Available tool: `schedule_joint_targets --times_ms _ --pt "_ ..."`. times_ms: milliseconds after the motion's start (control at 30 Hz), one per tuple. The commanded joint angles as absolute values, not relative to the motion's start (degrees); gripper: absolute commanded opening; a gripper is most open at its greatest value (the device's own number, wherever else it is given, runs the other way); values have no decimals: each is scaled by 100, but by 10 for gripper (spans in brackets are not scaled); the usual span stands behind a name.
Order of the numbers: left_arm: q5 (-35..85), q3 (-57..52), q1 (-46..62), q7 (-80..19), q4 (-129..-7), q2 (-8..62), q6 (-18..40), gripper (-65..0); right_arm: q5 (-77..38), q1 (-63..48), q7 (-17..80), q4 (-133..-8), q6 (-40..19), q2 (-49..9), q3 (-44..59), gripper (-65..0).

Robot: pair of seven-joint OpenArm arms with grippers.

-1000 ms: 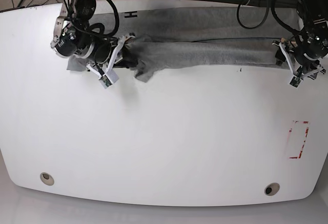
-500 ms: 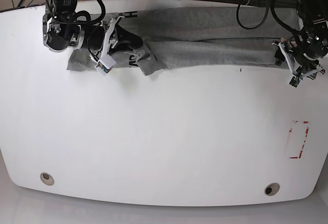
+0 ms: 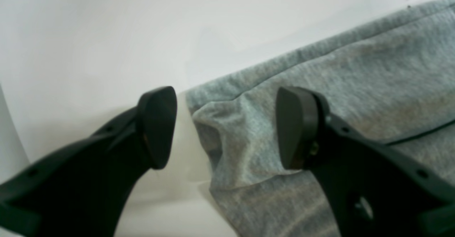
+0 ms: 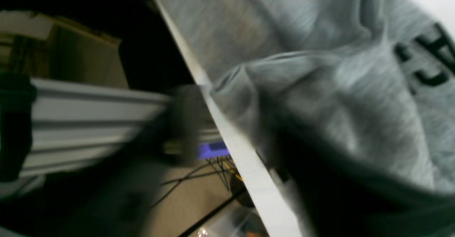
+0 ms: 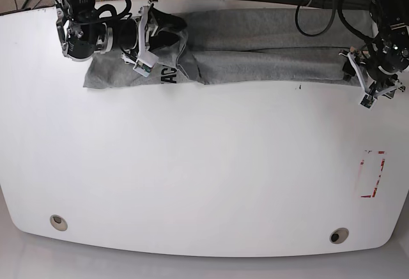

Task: Layout the t-shirt on the table in an organized manner, then fold the t-shirt properly
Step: 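Grasp the loose sleeve with the right gripper and fold it onto the shirt, then grasp both ends of the folded strip with the grippers and press flat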

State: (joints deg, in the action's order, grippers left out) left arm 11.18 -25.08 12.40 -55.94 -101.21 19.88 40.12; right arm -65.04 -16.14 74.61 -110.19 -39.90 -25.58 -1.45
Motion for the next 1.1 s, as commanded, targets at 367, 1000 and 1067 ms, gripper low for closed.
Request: schedule_joint_targets --times_ms 367,1000,1067 --pt "1200 -2571 1780 -5525 -10642 2070 4000 -253 -6624 -1851 7354 -11108 -4000 -2668 831 -217" --pt "1349 -2809 2501 -5200 -10343 1569 4000 -254 -3538 -1921 7011 -11099 -4000 -1833 1516 -558" --pt "1349 -2800 2492 -5200 -10202 1569 4000 -254 -3248 -1921 6826 -11055 -4000 -1771 1516 -553"
